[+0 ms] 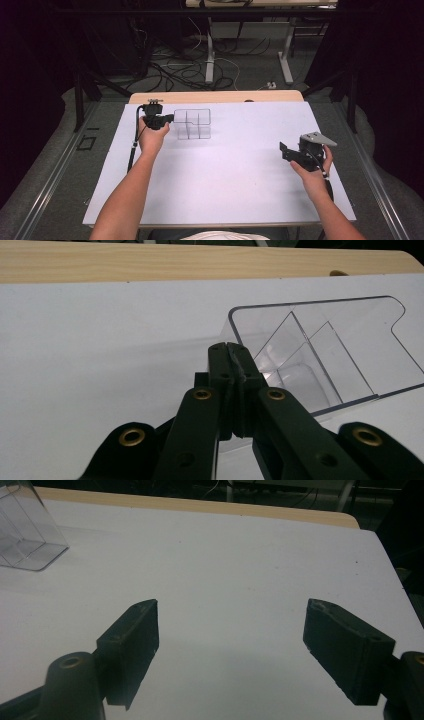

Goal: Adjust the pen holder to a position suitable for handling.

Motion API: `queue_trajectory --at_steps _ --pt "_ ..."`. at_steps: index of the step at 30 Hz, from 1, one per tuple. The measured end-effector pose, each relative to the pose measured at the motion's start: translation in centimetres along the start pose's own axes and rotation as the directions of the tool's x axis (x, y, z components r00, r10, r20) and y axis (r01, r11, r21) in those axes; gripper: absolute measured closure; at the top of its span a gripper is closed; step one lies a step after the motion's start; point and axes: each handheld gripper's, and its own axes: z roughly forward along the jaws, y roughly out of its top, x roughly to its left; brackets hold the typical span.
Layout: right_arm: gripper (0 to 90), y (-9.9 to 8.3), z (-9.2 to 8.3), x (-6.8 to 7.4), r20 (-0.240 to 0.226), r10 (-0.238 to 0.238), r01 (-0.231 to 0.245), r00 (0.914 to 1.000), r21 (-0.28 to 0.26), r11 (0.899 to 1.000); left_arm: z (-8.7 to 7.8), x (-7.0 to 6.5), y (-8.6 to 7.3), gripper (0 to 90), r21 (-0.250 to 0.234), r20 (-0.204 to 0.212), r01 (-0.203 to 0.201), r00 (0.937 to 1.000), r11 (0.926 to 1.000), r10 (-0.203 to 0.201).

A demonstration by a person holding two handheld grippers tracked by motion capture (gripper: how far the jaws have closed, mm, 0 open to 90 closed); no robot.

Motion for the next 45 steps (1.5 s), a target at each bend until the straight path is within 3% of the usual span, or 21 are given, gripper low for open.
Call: queue_trajectory --at_steps 7,14,20,25,34,45 --pt "22.1 0.0 0.0 0.1 -0.003 0.003 -0.003 1.0000 0.002 1.000 0.4 -1.2 -0.1 90.0 0.002 0.020 0.010 0.9998 1.0000 -0.010" --pt "22.1 -0.1 0.1 0.1 -0.008 -0.006 0.006 1.0000 0.003 1.000 1.0 -3.3 -0.4 90.0 -0.007 0.040 -0.004 0.9992 1.0000 0.004" --pt "22.2 -0.1 0.1 0.2 -0.011 -0.006 0.006 0.9999 0.004 1.000 1.6 -4.4 -0.4 90.0 -0.022 0.054 -0.011 0.9985 0.9997 0.012" --pt "22.2 -0.1 0.2 0.3 -0.014 0.009 -0.009 0.9999 0.011 1.000 1.9 -5.0 -0.3 90.0 -0.024 0.062 -0.027 0.9976 0.9993 0.029" --pt "22.2 -0.1 0.2 0.3 -0.017 -0.003 0.003 0.9998 0.008 1.000 2.6 -6.2 -0.2 90.0 -0.031 0.073 -0.045 0.9962 0.9985 0.047" --pt "22.2 -0.1 0.1 0.3 -0.015 -0.008 0.008 0.9999 0.008 1.000 2.8 -6.3 0.0 90.0 -0.021 0.086 -0.045 0.9952 0.9988 0.047"
